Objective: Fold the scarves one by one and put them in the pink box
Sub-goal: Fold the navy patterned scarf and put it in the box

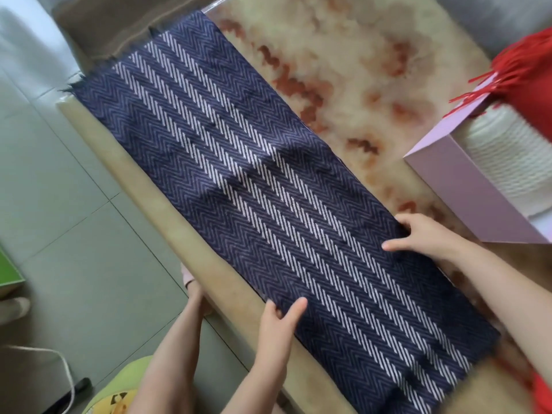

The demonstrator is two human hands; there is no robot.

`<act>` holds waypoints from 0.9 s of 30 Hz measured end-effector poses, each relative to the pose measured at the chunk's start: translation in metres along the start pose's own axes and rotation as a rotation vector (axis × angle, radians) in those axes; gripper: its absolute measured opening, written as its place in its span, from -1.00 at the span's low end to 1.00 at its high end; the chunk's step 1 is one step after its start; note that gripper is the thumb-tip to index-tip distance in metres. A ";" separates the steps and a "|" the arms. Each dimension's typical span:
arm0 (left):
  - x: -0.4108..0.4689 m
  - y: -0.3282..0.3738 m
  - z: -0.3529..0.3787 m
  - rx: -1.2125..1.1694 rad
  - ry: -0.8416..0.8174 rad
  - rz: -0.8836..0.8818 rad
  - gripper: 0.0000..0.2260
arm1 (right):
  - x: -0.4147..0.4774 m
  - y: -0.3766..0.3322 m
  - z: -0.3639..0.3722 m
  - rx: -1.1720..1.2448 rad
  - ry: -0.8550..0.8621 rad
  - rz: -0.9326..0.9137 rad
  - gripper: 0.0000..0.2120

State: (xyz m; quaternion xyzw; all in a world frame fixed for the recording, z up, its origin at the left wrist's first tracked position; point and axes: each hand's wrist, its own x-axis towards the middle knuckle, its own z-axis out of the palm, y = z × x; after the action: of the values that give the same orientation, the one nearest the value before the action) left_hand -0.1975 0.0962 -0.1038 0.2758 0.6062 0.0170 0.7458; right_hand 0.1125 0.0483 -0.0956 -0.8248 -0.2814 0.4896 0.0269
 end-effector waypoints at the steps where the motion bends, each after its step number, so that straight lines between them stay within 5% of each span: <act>1: -0.003 -0.009 0.006 0.013 -0.016 -0.027 -0.72 | -0.006 0.012 0.002 -0.069 -0.010 0.025 -0.73; 7: -0.022 -0.062 0.027 0.027 0.004 -0.108 -0.82 | -0.040 0.071 0.009 -0.077 0.133 0.079 -0.90; 17: -0.036 -0.102 0.037 -0.011 0.139 0.052 -0.73 | -0.063 0.096 0.022 0.206 0.257 -0.039 -0.76; 22: -0.050 -0.141 0.057 -0.005 0.027 0.030 -0.72 | -0.081 0.132 0.035 0.152 0.049 -0.022 -0.83; 27: -0.065 -0.176 0.078 0.153 -0.031 0.018 -0.77 | -0.095 0.192 0.042 -0.082 0.118 0.041 -0.79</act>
State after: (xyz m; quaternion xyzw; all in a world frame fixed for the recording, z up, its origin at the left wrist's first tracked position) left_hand -0.1976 -0.1070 -0.1128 0.3377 0.5917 -0.0269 0.7315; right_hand 0.1274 -0.1695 -0.1035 -0.8584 -0.2821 0.4285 -0.0004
